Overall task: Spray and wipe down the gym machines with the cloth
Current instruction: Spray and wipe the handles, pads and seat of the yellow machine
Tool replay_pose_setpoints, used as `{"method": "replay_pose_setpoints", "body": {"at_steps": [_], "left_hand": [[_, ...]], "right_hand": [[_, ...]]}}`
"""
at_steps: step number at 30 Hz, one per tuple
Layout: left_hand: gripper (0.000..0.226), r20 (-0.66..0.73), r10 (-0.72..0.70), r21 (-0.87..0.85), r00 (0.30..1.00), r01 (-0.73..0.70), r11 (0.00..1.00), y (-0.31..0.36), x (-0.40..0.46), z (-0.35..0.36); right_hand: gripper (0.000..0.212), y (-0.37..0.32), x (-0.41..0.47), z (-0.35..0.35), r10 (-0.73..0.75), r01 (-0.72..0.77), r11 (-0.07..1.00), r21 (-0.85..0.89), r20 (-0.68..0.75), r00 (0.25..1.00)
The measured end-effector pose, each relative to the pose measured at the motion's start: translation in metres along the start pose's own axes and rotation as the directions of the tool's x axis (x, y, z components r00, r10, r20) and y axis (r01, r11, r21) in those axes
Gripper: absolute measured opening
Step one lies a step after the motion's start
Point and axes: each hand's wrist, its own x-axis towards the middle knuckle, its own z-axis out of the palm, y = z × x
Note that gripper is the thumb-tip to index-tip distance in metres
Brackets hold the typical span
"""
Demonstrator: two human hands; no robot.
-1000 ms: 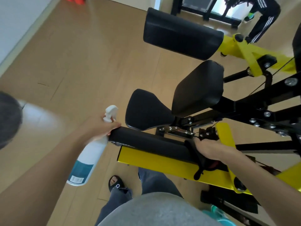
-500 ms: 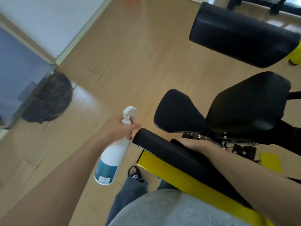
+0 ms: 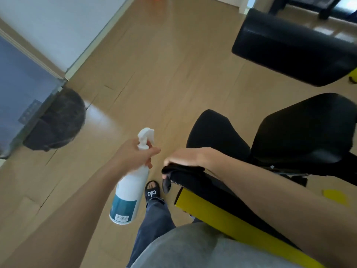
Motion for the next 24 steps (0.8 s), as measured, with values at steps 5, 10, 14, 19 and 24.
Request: {"method": "replay_pose_setpoints", "body": {"at_steps": [5,10,14,19,24], "left_hand": [[0.024,0.128,0.107,0.069,0.986,-0.116,0.991,0.005,0.018,-0.010],[0.024,0.244,0.222,0.139,0.944,-0.260,0.956,0.021,0.030,-0.021],[0.027,0.311,0.282,0.190,0.908,-0.350,0.917,0.035,0.042,-0.028],[0.027,0.378,0.353,0.236,0.856,-0.457,0.857,0.063,0.064,-0.036],[0.028,0.443,0.389,0.293,0.808,-0.540,0.789,0.113,0.078,-0.024]], "right_hand": [[0.034,-0.004,-0.032,0.043,-0.296,0.113,0.874,-0.473,-0.332,0.896],[0.021,0.018,-0.020,0.086,-0.669,-0.052,0.565,-0.824,-0.494,0.556],[0.045,-0.002,-0.006,0.089,-0.539,-0.204,0.655,-0.727,-0.639,0.549],[0.038,-0.019,0.008,0.070,-0.095,-0.347,0.826,-0.444,-0.717,0.691],[0.024,-0.015,0.024,0.023,0.298,-0.336,0.940,0.056,-0.611,0.733]]}}
